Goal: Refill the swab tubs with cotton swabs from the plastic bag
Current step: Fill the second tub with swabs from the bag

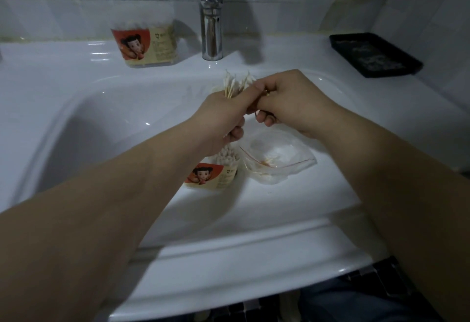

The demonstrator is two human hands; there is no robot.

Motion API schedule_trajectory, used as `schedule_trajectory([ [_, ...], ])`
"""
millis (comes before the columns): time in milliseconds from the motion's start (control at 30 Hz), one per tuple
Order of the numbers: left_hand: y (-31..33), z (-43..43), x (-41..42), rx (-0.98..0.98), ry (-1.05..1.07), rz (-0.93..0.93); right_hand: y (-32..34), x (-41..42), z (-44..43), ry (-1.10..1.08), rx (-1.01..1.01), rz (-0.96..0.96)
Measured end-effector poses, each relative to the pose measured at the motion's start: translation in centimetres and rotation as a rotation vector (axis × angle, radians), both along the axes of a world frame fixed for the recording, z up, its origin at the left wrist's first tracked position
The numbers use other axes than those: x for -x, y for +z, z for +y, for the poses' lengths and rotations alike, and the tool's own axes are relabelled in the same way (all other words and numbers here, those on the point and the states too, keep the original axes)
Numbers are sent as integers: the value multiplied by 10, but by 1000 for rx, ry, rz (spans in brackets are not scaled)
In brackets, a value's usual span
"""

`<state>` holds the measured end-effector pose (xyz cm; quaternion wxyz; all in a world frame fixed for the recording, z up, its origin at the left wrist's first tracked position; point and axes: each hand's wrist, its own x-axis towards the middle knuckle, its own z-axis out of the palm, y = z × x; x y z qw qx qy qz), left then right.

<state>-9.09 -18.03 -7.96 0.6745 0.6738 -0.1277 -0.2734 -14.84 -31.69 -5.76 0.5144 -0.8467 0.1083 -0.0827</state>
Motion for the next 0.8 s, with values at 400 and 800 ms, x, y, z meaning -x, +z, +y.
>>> schedule_trajectory([
  [400, 4, 1, -4, 98, 73, 61, 0, 2, 3, 60, -29, 53],
  [800, 7, 4, -12, 205, 207, 221, 3, 6, 4, 76, -31, 89],
])
